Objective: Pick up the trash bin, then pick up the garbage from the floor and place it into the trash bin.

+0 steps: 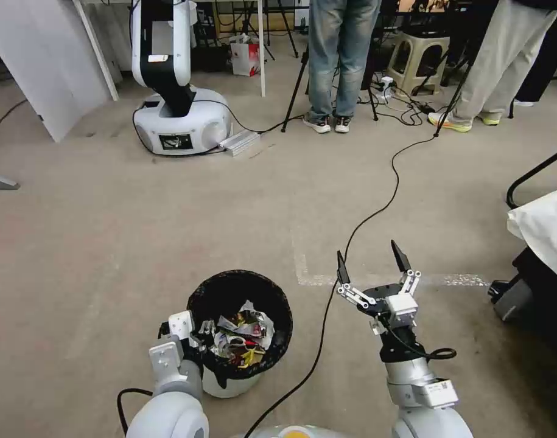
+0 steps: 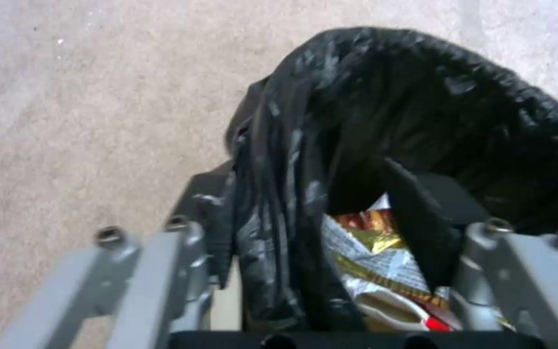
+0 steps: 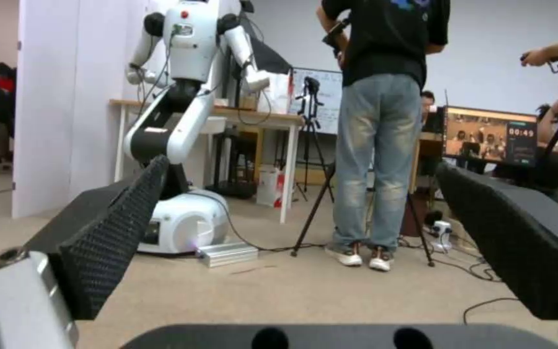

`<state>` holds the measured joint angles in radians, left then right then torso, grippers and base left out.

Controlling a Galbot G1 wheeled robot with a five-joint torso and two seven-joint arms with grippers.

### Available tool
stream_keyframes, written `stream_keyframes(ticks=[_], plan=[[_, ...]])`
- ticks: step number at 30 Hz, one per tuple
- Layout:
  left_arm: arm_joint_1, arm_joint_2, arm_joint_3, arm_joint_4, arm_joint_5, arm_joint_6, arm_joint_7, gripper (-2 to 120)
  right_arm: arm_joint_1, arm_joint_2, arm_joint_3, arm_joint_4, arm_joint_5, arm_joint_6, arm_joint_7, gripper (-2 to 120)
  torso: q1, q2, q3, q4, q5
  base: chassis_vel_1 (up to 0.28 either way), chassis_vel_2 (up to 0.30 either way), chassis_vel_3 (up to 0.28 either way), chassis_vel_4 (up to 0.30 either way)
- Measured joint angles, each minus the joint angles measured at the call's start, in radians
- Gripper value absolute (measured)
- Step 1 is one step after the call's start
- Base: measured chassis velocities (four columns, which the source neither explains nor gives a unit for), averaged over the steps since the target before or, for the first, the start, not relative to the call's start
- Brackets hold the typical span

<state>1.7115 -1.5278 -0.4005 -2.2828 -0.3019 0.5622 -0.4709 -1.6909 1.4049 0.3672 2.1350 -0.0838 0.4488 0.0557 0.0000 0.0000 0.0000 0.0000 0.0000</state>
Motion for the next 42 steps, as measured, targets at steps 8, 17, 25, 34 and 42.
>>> stream_keyframes(ticks=[8, 17, 25, 34, 42], plan=[[0.004, 0.002, -0.004, -0.015, 0.028, -0.072, 0.036, 89, -0.003, 0.007, -0.009, -0.006, -0.013, 0.003, -0.004, 100, 0.000, 0.000, 0.000, 0.0000, 0.0000, 0.000, 0.000, 0.000, 0.000], [0.040, 0.002, 0.008, -0.018, 0.131, -0.218, 0.063, 99, -0.013, 0.011, -0.015, -0.005, -0.019, 0.011, -0.004, 100, 0.000, 0.000, 0.000, -0.0001, -0.0001, 0.000, 0.000, 0.000, 0.000], [0.106, 0.002, 0.020, -0.030, 0.324, -0.380, 0.147, 99, -0.011, 0.017, -0.018, -0.001, -0.019, 0.012, -0.002, 100, 0.000, 0.000, 0.000, 0.0000, 0.0000, 0.000, 0.000, 0.000, 0.000], [0.127, 0.000, 0.016, 0.039, 0.459, -0.624, 0.265, 100, -0.014, 0.041, -0.027, 0.001, -0.005, 0.006, 0.024, 100, 0.000, 0.000, 0.000, 0.0000, -0.0001, 0.000, 0.000, 0.000, 0.000], [0.142, -0.009, 0.016, 0.111, 0.533, -0.802, 0.298, 100, -0.013, 0.045, -0.012, -0.002, 0.002, -0.008, 0.035, 100, 0.000, 0.000, 0.000, 0.0000, 0.0000, 0.000, 0.000, 0.000, 0.000]])
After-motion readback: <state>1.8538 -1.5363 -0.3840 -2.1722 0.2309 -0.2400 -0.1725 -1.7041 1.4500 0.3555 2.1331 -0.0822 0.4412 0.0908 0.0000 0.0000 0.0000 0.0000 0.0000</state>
